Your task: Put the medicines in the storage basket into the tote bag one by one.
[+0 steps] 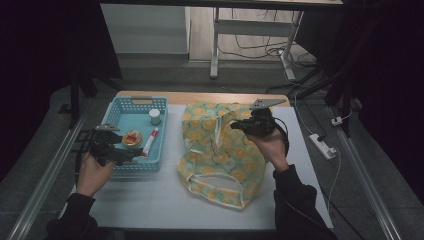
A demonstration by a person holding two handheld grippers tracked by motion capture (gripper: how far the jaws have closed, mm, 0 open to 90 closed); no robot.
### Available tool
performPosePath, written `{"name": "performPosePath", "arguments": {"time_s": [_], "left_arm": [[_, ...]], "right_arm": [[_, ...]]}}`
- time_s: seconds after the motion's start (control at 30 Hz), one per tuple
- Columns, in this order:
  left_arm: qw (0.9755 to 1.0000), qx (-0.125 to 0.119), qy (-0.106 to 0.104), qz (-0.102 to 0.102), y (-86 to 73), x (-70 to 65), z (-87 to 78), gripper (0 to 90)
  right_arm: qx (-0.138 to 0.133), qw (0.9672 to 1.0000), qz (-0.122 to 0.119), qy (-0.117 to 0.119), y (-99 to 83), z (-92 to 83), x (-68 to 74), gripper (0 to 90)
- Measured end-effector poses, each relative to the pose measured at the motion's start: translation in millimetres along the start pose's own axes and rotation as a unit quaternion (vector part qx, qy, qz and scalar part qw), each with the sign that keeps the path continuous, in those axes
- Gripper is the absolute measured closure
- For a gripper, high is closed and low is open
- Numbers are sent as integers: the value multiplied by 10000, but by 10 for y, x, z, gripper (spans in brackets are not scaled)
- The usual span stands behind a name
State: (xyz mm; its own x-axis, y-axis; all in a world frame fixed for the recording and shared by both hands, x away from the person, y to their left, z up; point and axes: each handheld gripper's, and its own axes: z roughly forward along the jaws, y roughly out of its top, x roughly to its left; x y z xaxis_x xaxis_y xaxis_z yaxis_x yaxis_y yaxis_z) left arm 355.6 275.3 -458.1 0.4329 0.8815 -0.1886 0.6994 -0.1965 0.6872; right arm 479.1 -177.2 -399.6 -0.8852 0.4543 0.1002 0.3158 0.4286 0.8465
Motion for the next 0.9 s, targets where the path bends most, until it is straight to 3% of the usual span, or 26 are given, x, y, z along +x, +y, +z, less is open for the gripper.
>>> {"name": "performPosePath", "arguments": {"time_s": [0.1, 0.27, 0.47, 0.7, 0.9], "left_arm": [[9998, 40, 177, -32, 62, 49, 31, 0], [9995, 172, 245, 74, 165, 136, 87, 0], [9984, 391, 416, -45, 294, 266, 218, 1], [9980, 532, 273, -210, 378, 442, 374, 0], [9974, 636, 270, -184, 421, 540, 498, 0]], "right_arm": [[9, 10000, 4, 2, -5, 9, 0, 900], [11, 10000, 1, 2, -7, 10, -2, 900], [11, 10000, -7, 3, -6, 6, -4, 900], [3, 10000, -12, 14, -10, 1, -13, 900], [11, 10000, -17, 16, -15, 6, -14, 900]]}}
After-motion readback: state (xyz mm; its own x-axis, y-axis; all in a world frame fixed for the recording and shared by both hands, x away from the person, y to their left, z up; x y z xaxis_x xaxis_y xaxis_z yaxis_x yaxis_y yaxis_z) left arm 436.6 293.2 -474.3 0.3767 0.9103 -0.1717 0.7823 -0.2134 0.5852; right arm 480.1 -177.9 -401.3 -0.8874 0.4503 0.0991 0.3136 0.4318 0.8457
